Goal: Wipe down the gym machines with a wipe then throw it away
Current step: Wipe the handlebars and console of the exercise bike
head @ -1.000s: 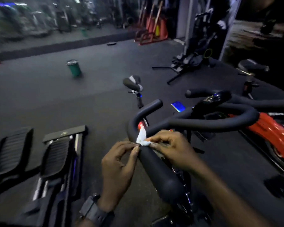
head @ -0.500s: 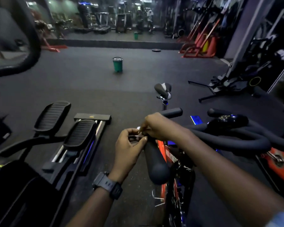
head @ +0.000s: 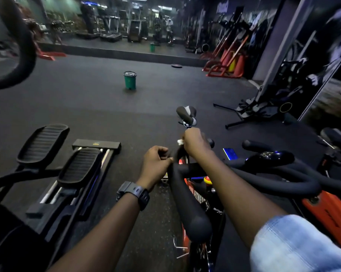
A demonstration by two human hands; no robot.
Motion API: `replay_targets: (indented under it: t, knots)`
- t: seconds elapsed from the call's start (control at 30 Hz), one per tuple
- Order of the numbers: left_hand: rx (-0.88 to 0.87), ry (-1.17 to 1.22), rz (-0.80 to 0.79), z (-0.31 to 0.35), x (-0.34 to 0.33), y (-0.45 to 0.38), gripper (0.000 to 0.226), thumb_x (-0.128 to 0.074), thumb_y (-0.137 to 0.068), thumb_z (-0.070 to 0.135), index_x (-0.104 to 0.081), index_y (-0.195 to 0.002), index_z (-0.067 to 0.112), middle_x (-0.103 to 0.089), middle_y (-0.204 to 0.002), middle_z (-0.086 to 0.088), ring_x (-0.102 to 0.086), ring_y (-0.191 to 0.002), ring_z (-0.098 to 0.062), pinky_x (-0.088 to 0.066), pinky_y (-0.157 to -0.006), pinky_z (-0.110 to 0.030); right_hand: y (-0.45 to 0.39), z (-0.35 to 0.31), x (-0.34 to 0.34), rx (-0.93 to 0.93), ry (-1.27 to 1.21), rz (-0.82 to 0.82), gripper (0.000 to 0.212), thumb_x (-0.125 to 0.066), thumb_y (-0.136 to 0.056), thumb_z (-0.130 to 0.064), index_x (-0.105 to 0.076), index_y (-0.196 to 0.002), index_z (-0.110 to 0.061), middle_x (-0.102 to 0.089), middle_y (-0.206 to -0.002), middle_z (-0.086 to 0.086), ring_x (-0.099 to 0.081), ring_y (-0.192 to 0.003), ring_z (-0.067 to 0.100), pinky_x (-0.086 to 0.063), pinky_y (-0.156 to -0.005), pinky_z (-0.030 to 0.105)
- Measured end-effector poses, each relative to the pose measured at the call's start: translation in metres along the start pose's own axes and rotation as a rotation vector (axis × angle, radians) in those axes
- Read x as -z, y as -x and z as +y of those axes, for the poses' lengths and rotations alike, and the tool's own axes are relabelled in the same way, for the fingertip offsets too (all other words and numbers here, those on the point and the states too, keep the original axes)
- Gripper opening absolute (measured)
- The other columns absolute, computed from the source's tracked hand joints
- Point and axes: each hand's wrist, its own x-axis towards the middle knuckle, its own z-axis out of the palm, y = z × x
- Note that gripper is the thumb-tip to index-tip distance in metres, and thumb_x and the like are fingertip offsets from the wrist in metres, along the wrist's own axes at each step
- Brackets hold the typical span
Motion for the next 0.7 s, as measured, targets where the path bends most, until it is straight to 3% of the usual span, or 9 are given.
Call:
replay_targets:
  t: [0.07, 0.17, 0.2, 0.3, 0.37, 0.5, 0.63, 0.7]
  knots:
    - [0.018, 0.036, -0.047, -0.005, 0.001, -0.009, 0.027, -0.071, -0.081, 0.000, -0.065, -0.107, 0.005, -0.069, -0.103, -0.010, -0.062, -0.082, -0.012, -0.054, -0.080, -0.025, 0.000, 0.000, -0.002, 0.003, -0.004, 0.004, 0.022, -0.056, -0.093, -0.014, -0.069, -0.110, -0.012, -0.066, -0.111, 0.013, -0.063, -0.102, 0.031, -0.046, -0.075, 0.029]
    - [0.009, 0.060, -0.056, -0.014, 0.002, -0.021, 0.018, -0.070, -0.077, 0.003, -0.068, -0.093, 0.010, -0.072, -0.091, -0.005, -0.068, -0.085, -0.019, -0.057, -0.087, -0.043, 0.025, -0.008, -0.014, 0.180, -0.043, -0.107, 0.017, -0.061, -0.089, -0.016, -0.076, -0.098, -0.014, -0.072, -0.093, 0.013, -0.066, -0.090, 0.026, -0.051, -0.074, 0.032]
    - [0.006, 0.065, -0.062, -0.015, 0.002, -0.026, 0.017, -0.069, -0.078, 0.001, -0.068, -0.092, 0.011, -0.072, -0.089, -0.004, -0.068, -0.084, -0.018, -0.057, -0.086, -0.043, 0.025, -0.005, -0.016, 0.179, -0.011, -0.104, 0.018, -0.060, -0.088, -0.015, -0.075, -0.097, -0.013, -0.071, -0.094, 0.013, -0.065, -0.092, 0.027, -0.048, -0.072, 0.031]
    - [-0.006, 0.011, -0.142, -0.011, -0.002, -0.040, 0.019, -0.070, -0.081, 0.000, -0.069, -0.095, 0.013, -0.070, -0.089, -0.001, -0.065, -0.082, -0.015, -0.056, -0.085, -0.037, -0.002, 0.022, 0.000, -0.151, -0.011, 0.125, 0.022, -0.054, -0.089, -0.009, -0.069, -0.105, -0.009, -0.064, -0.106, 0.016, -0.061, -0.103, 0.037, -0.047, -0.074, 0.031]
    - [-0.053, -0.079, -0.228, -0.004, -0.004, -0.050, 0.018, -0.071, -0.081, 0.003, -0.073, -0.096, 0.014, -0.072, -0.089, -0.001, -0.065, -0.082, -0.012, -0.055, -0.082, -0.030, -0.012, 0.022, 0.000, -0.287, -0.007, 0.227, 0.021, -0.051, -0.091, -0.010, -0.065, -0.106, -0.007, -0.060, -0.101, 0.017, -0.060, -0.103, 0.039, -0.044, -0.072, 0.033]
    - [-0.118, -0.198, -0.311, 0.005, -0.007, -0.068, 0.013, -0.070, -0.079, 0.004, -0.077, -0.081, 0.015, -0.072, -0.076, 0.002, -0.061, -0.073, -0.004, -0.044, -0.059, -0.013, 0.012, -0.019, -0.015, -0.194, -0.010, 0.014, 0.021, -0.053, -0.089, -0.006, -0.067, -0.104, -0.007, -0.062, -0.095, 0.015, -0.063, -0.098, 0.035, -0.049, -0.074, 0.035]
    - [-0.133, -0.218, -0.365, 0.010, -0.002, -0.073, 0.018, -0.070, -0.084, 0.002, -0.075, -0.097, 0.014, -0.070, -0.085, 0.003, -0.063, -0.080, -0.006, -0.047, -0.072, -0.020, 0.001, 0.027, 0.000, -0.349, 0.040, 0.265, 0.023, -0.049, -0.093, -0.007, -0.062, -0.111, -0.005, -0.060, -0.110, 0.019, -0.059, -0.105, 0.041, -0.047, -0.077, 0.038]
    - [-0.157, -0.260, -0.395, 0.012, -0.003, -0.074, 0.020, -0.070, -0.084, 0.001, -0.075, -0.101, 0.012, -0.071, -0.088, 0.001, -0.065, -0.083, -0.010, -0.050, -0.076, -0.023, 0.006, 0.030, -0.001, -0.411, -0.056, 0.302, 0.023, -0.039, -0.097, -0.009, -0.056, -0.110, -0.002, -0.056, -0.111, 0.021, -0.055, -0.107, 0.041, -0.035, -0.072, 0.034]
